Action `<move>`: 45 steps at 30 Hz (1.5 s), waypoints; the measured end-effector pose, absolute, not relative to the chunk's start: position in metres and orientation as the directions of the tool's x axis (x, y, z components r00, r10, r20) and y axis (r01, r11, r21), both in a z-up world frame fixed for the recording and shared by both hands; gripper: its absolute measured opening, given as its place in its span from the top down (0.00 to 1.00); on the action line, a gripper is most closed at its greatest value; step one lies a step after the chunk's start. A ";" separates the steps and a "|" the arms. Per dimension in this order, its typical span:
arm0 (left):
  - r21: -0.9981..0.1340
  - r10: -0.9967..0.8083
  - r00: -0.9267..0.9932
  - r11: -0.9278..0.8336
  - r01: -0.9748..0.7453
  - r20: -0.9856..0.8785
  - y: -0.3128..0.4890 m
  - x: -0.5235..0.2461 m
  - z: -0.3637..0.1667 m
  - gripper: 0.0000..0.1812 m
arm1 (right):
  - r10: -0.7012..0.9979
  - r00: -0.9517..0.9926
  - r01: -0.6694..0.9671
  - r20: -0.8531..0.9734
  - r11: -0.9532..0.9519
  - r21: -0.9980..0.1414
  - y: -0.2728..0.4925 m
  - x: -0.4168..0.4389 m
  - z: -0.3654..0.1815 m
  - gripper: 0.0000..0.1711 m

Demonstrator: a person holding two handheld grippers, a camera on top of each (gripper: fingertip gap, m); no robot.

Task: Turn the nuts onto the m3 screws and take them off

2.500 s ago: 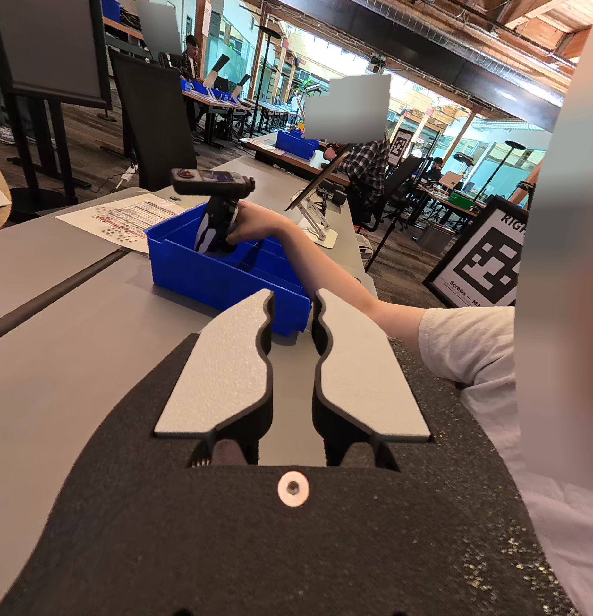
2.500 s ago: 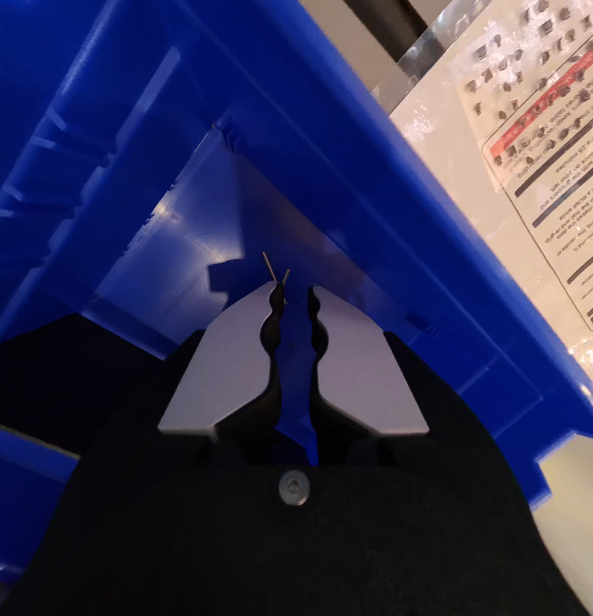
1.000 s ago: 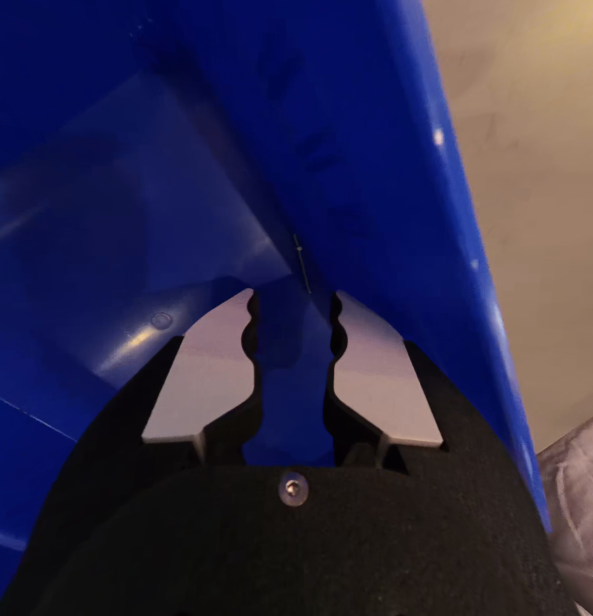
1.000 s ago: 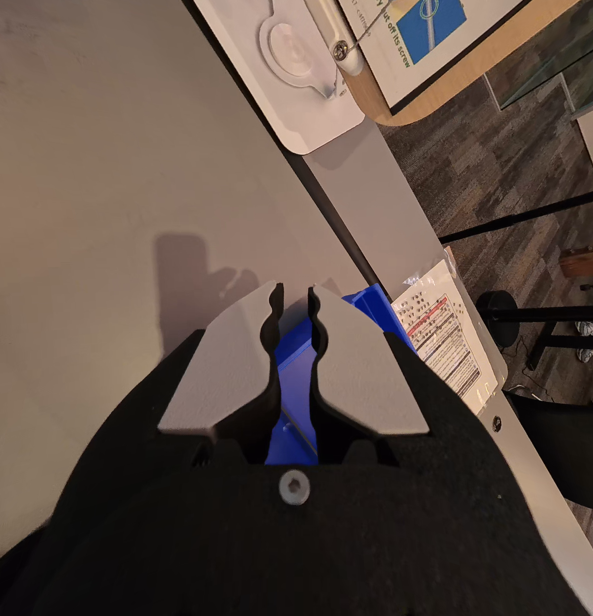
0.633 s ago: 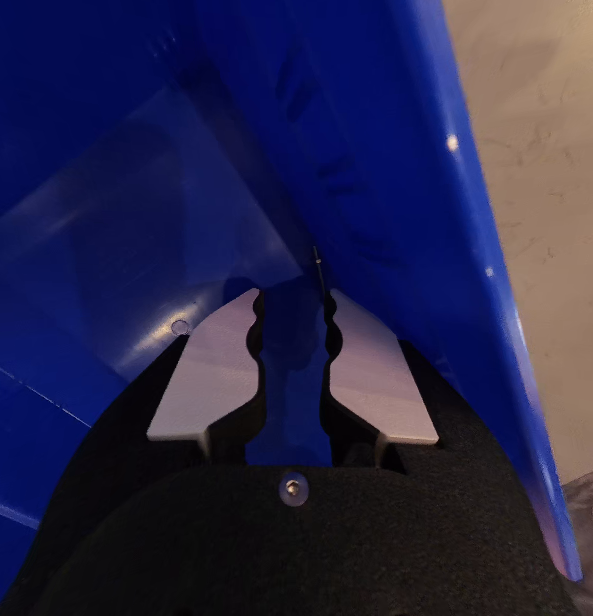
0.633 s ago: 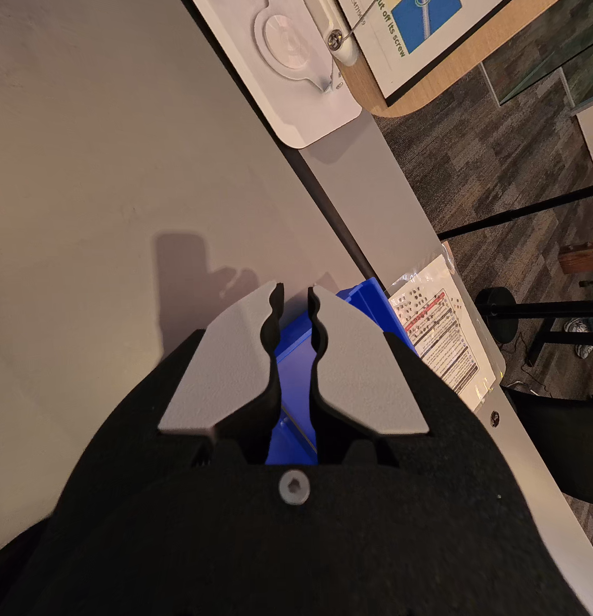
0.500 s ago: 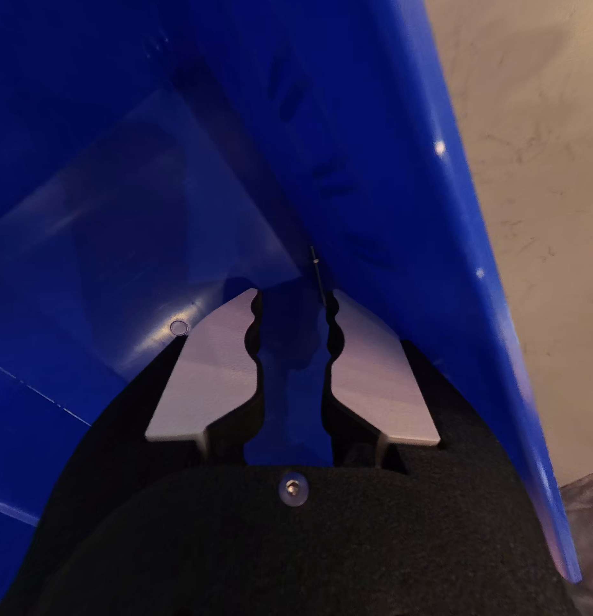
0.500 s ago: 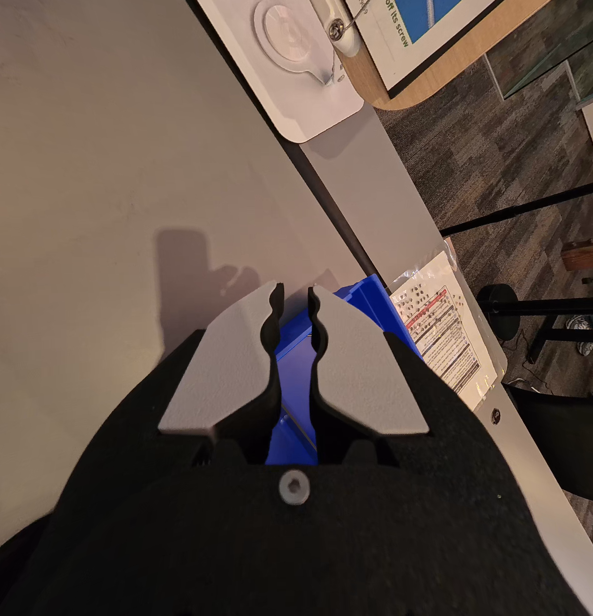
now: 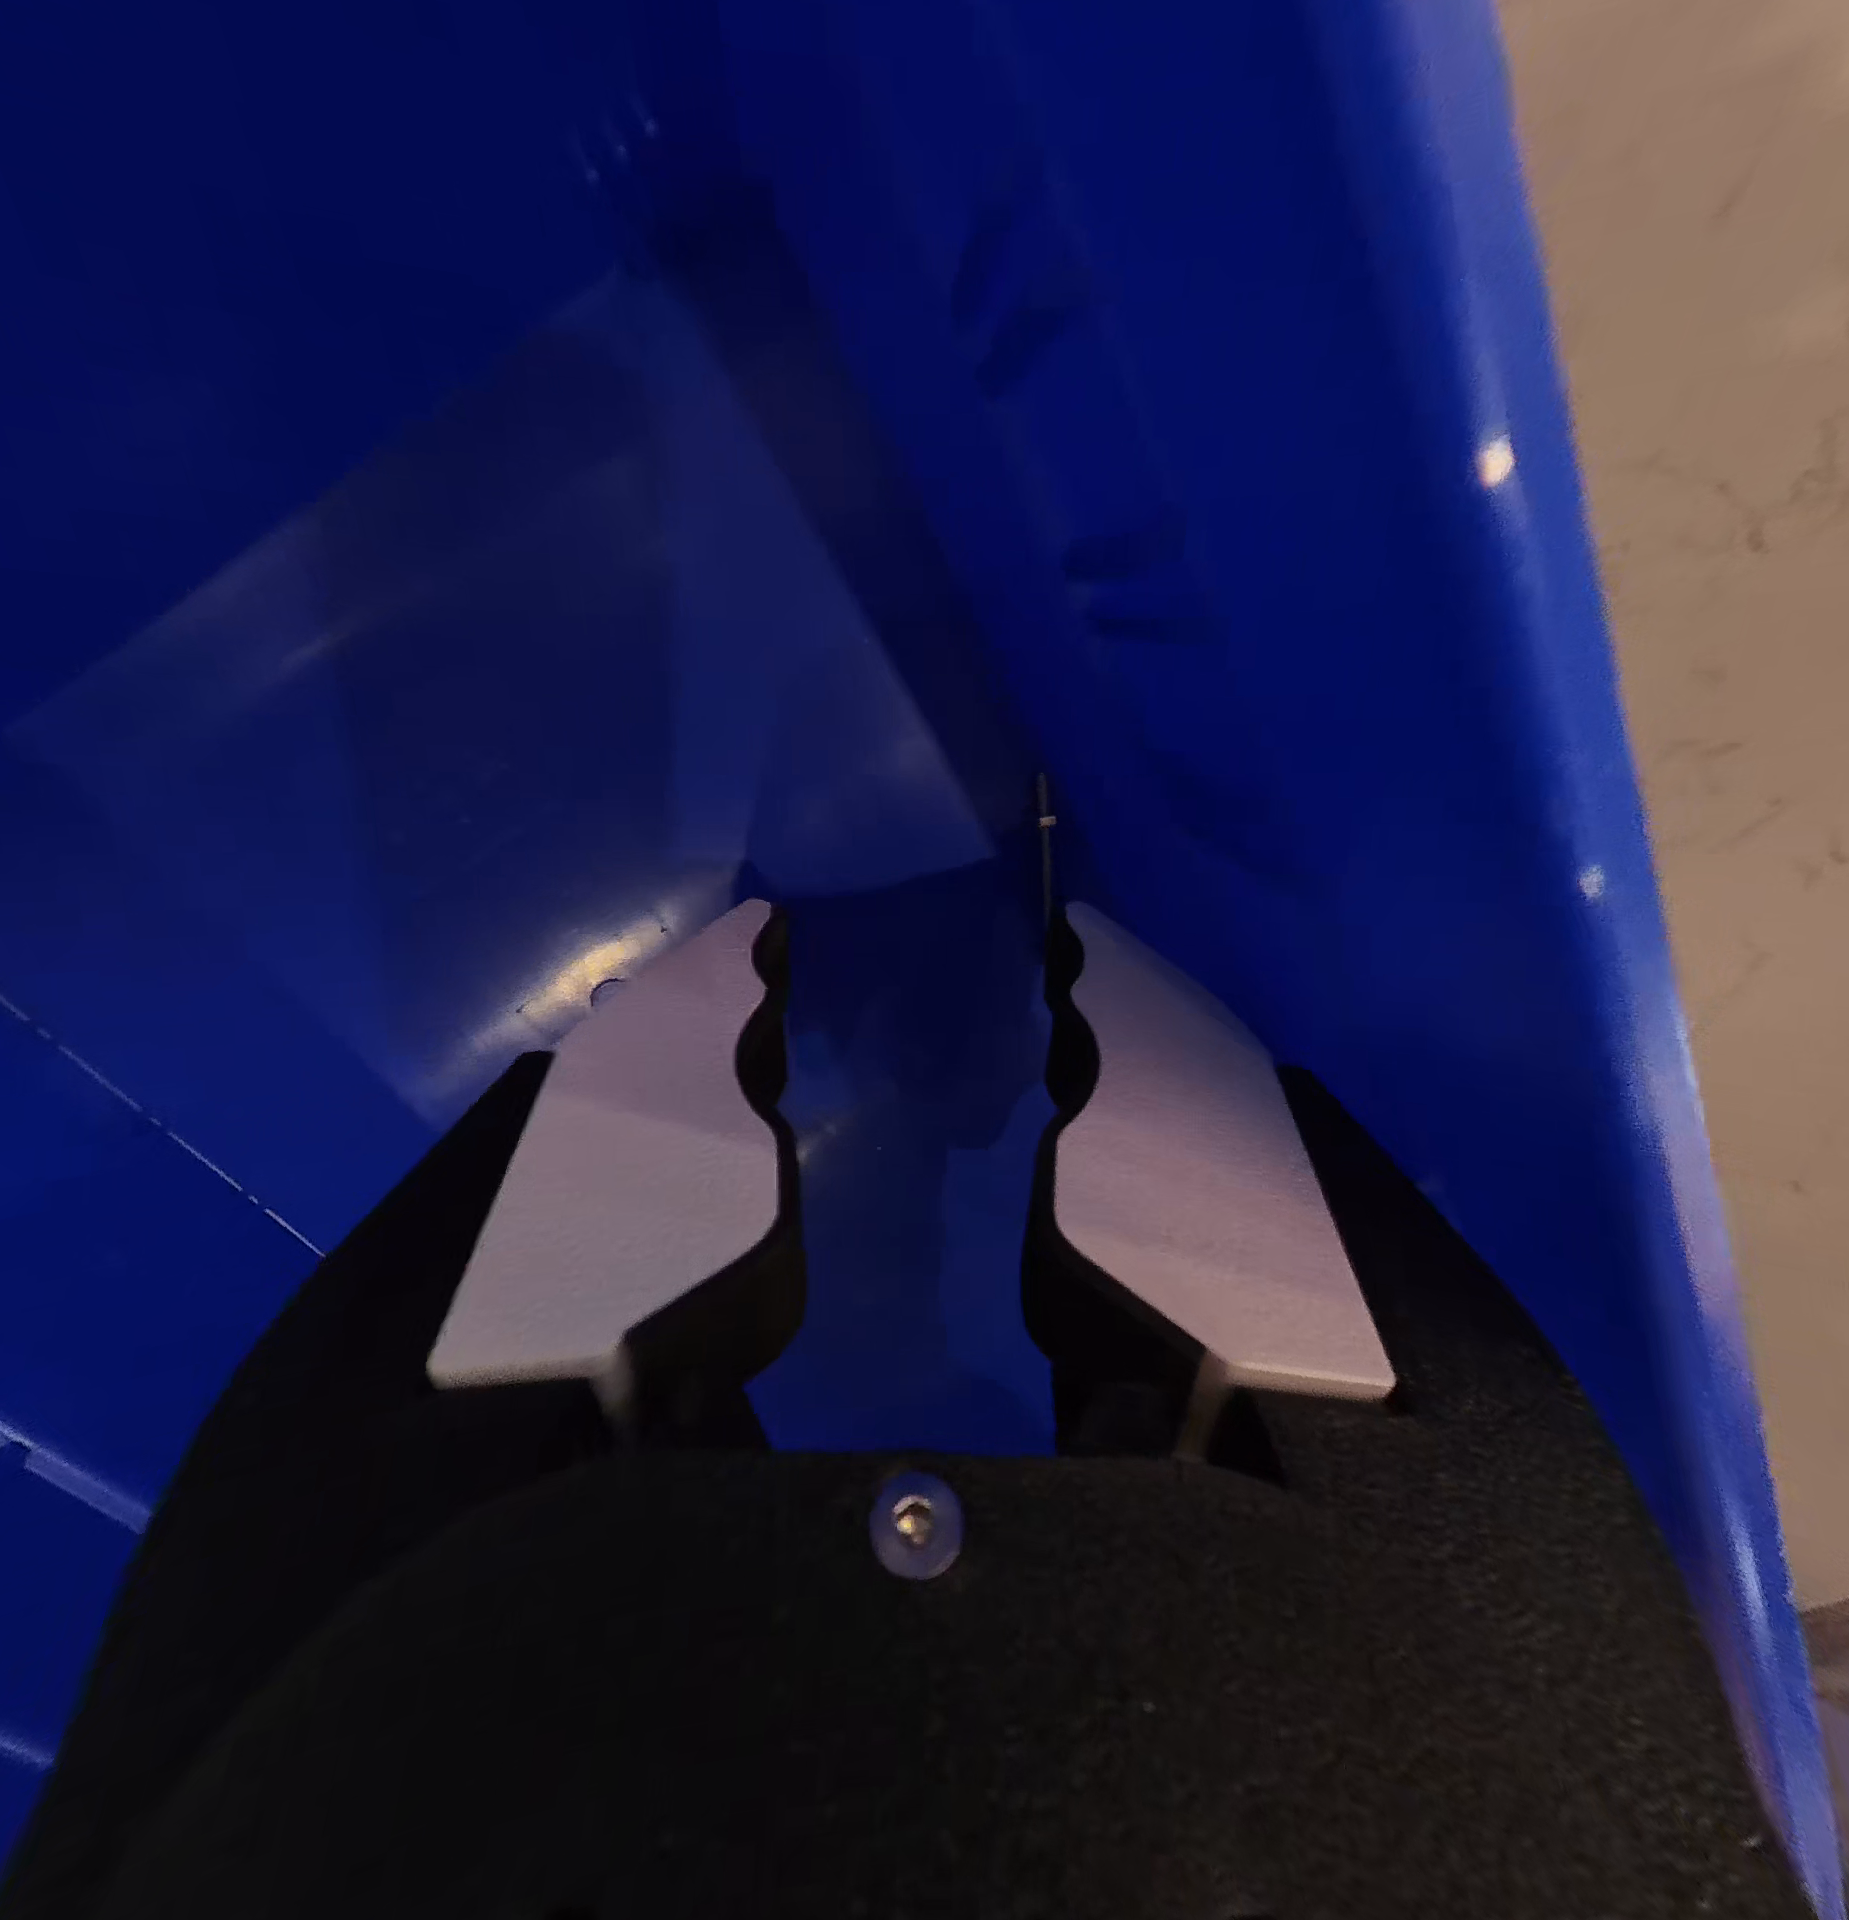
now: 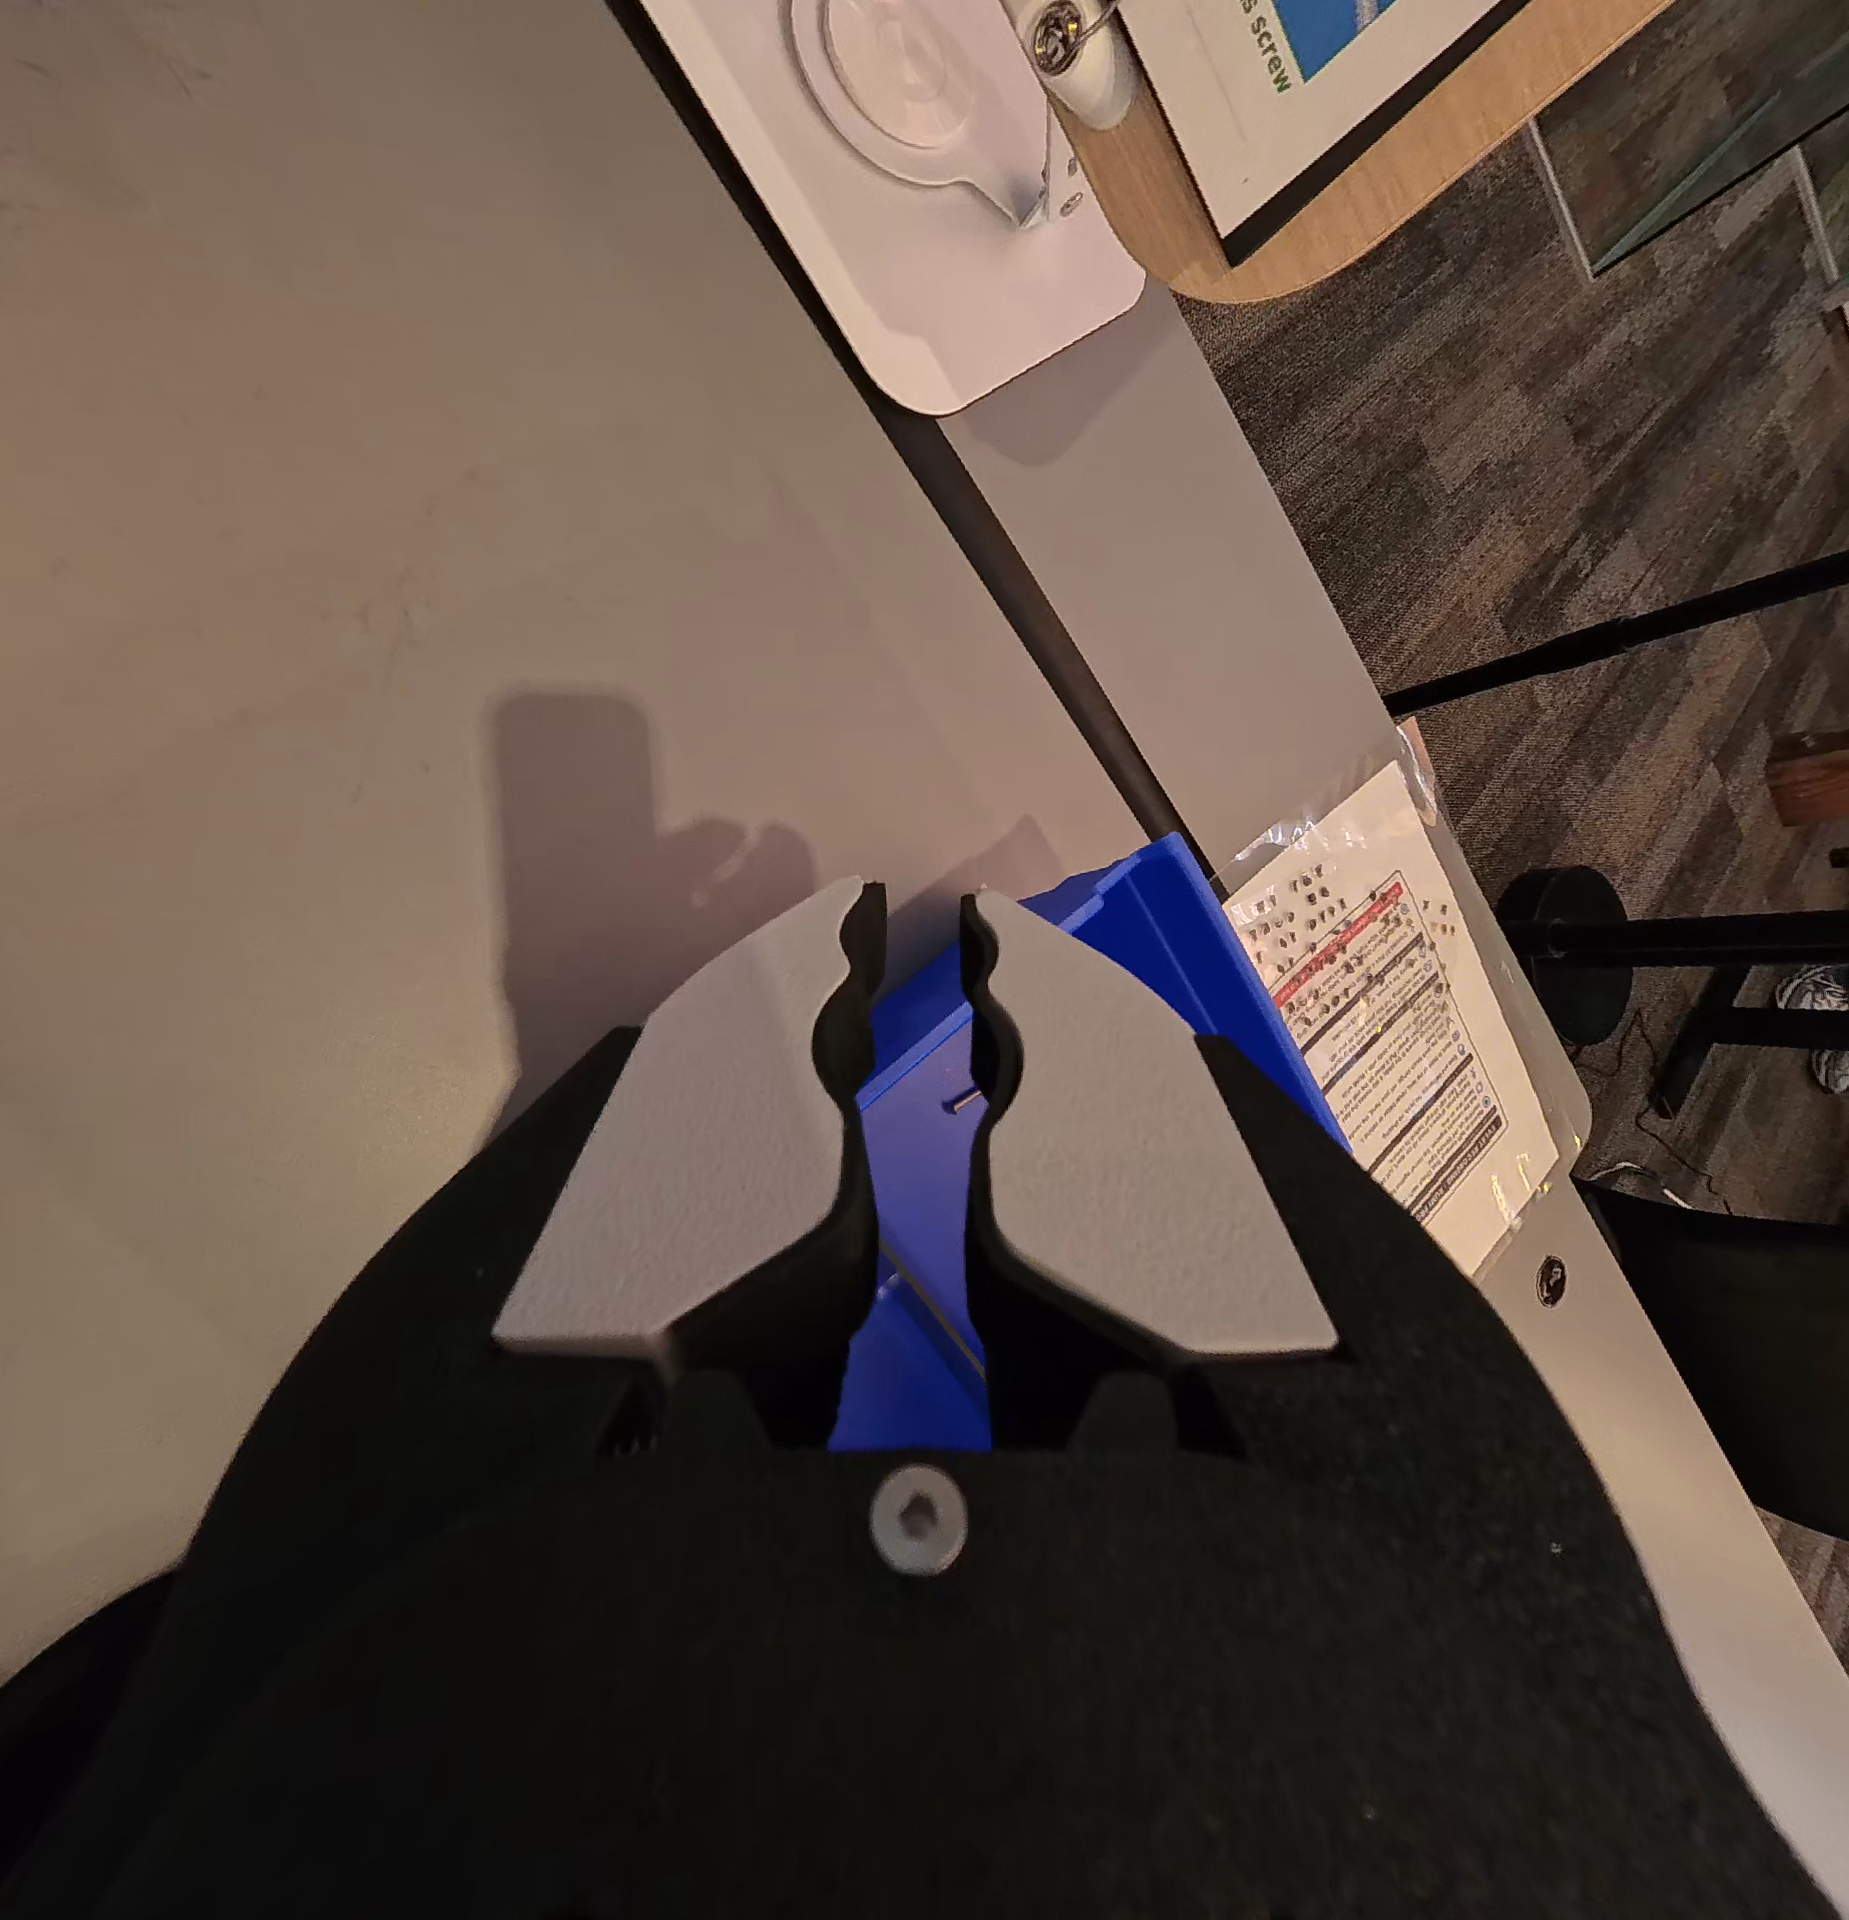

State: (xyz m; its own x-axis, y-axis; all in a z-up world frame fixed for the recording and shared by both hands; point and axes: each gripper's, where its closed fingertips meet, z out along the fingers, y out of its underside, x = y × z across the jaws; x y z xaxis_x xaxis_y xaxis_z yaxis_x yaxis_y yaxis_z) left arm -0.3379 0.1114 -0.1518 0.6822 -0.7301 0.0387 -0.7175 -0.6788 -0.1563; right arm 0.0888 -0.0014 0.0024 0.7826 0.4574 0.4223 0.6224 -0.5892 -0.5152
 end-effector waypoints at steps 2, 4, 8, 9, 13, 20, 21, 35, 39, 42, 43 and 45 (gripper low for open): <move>-0.156 -0.729 0.684 -0.679 -0.717 0.028 0.113 -0.340 -0.151 0.73 | 0.460 0.782 0.624 0.421 -0.591 -0.511 -0.002 0.088 0.001 0.92; -0.162 -0.728 0.686 -0.678 -0.717 0.009 0.116 -0.343 -0.151 0.74 | 0.465 0.778 0.628 0.422 -0.594 -0.503 -0.002 0.088 0.000 0.92; -0.181 -0.731 0.683 -0.670 -0.720 -0.010 0.121 -0.346 -0.148 0.73 | 0.469 0.776 0.630 0.421 -0.597 -0.496 -0.003 0.088 -0.001 0.92; -0.196 -0.741 0.671 -0.658 -0.727 -0.002 0.121 -0.343 -0.147 0.73 | 0.468 0.776 0.630 0.422 -0.597 -0.496 -0.003 0.088 -0.001 0.92; -0.226 -0.768 0.640 -0.625 -0.747 0.009 0.119 -0.333 -0.144 0.75 | 0.468 0.780 0.625 0.415 -0.599 -0.500 -0.003 0.089 -0.001 0.92; -0.176 -0.782 0.624 -0.614 -0.769 0.002 0.116 -0.333 -0.153 0.86 | 0.471 0.778 0.628 0.415 -0.603 -0.492 -0.003 0.089 -0.003 0.92; -0.175 -0.783 0.622 -0.611 -0.772 -0.007 0.116 -0.335 -0.153 0.88 | 0.473 0.777 0.629 0.415 -0.604 -0.490 -0.003 0.089 -0.003 0.92; -0.179 -0.777 0.630 -0.620 -0.764 0.005 0.117 -0.341 -0.153 0.94 | 0.483 0.773 0.633 0.411 -0.614 -0.471 -0.004 0.089 -0.008 0.92; -0.173 -0.777 0.630 -0.621 -0.765 0.004 0.117 -0.345 -0.153 0.98 | 0.485 0.773 0.634 0.409 -0.617 -0.466 -0.004 0.089 -0.010 0.92; -0.166 -0.782 0.624 -0.617 -0.770 0.012 0.117 -0.346 -0.153 0.98 | 0.486 0.773 0.634 0.408 -0.619 -0.463 -0.004 0.090 -0.011 0.92; -0.164 -0.785 0.620 -0.613 -0.773 0.011 0.117 -0.346 -0.153 0.98 | 0.485 0.773 0.634 0.409 -0.620 -0.463 -0.004 0.090 -0.011 0.92; -0.159 -0.792 0.611 -0.604 -0.781 0.006 0.116 -0.346 -0.153 0.98 | 0.484 0.774 0.633 0.409 -0.621 -0.462 -0.004 0.091 -0.011 0.92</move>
